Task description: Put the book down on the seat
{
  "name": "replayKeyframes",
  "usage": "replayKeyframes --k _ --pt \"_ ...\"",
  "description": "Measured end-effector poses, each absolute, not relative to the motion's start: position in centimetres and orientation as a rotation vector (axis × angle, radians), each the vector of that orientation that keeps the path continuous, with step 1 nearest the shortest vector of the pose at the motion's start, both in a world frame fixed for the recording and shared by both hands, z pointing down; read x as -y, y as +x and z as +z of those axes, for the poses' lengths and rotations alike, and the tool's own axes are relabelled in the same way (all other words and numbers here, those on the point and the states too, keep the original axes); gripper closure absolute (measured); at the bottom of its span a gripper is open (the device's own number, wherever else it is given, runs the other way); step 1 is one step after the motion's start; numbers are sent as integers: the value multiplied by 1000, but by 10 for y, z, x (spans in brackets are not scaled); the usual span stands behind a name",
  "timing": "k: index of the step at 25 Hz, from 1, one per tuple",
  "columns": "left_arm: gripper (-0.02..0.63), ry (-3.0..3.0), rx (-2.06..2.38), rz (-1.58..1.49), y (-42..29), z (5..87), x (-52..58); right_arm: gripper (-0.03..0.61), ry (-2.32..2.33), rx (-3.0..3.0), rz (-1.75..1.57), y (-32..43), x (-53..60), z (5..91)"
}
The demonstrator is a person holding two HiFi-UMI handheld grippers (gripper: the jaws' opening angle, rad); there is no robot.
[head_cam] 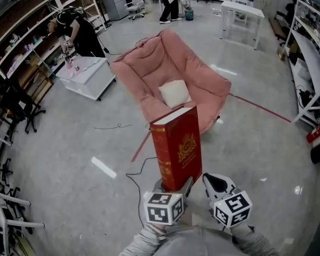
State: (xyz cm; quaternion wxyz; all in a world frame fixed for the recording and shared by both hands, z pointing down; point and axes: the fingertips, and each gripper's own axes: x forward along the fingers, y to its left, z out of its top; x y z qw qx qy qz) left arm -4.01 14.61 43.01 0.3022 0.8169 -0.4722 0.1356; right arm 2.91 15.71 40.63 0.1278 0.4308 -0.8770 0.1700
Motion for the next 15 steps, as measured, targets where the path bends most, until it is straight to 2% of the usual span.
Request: replayKeyframes --k 15 --pt "362 2157 1181 380 -80 435 -31 574 1324 2508 541 -6 -39 407"
